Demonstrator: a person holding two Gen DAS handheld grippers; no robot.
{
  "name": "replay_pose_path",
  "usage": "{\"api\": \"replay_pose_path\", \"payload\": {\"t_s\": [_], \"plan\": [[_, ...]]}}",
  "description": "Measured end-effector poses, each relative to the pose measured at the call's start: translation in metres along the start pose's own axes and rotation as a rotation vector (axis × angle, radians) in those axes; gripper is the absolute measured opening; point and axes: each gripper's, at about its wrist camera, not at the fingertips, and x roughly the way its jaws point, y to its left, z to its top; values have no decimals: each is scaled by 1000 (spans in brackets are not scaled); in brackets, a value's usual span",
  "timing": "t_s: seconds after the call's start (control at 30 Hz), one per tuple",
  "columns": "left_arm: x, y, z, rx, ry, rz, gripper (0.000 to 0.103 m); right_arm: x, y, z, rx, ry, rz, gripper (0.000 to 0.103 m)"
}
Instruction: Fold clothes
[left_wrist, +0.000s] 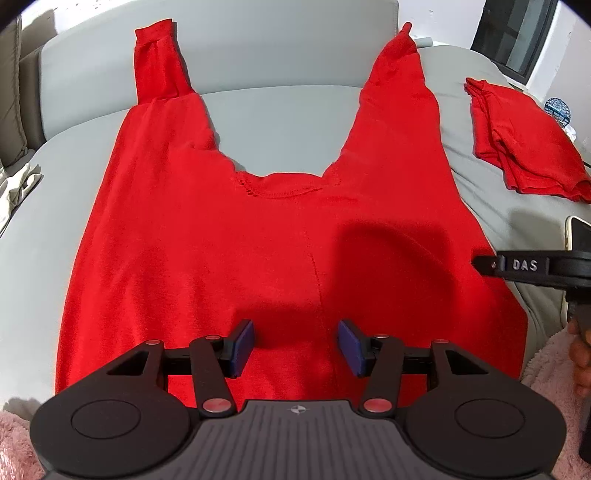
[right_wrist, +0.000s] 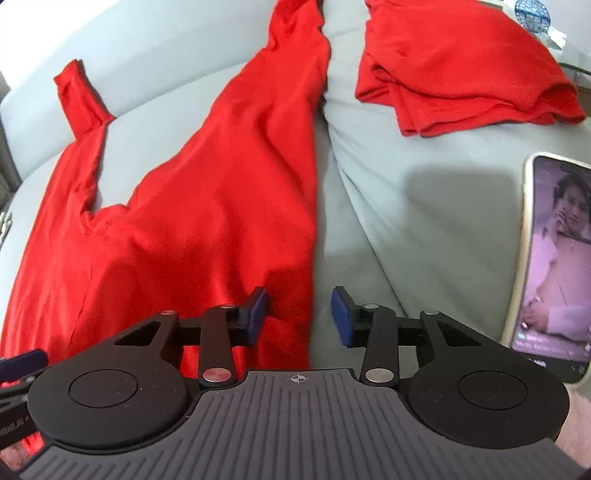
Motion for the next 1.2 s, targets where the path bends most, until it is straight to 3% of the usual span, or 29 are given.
{"api": "replay_pose_path", "payload": {"t_s": [0.1, 0.13, 0.23, 0.33, 0.53, 0.8, 1.03, 1.2], "plan": [[1, 1, 0, -6, 5, 5, 55, 0, 4, 0, -27, 4, 4, 25], [2, 2, 0, -14, 8, 5, 55, -1, 5, 0, -36, 8, 15, 10], [4, 2, 1, -24, 22, 8, 55, -2, 8, -1, -64, 16, 33, 3], [1, 3, 2, -23, 23, 8, 55, -6, 2, 5, -17, 18, 57, 1], [-7, 15, 8, -60, -4, 19, 55, -27, 24, 17, -95, -35, 69, 1], [-23, 69, 16, -137, -28, 59, 55, -49, 124, 28, -349, -94, 110, 1], [-20, 150, 25, -252, 16, 109, 54, -39, 243, 23, -551, -38, 183, 1], [-13, 205, 23, -348, 46, 126, 54, -27, 304, 10, -646, 12, 221, 1]]}}
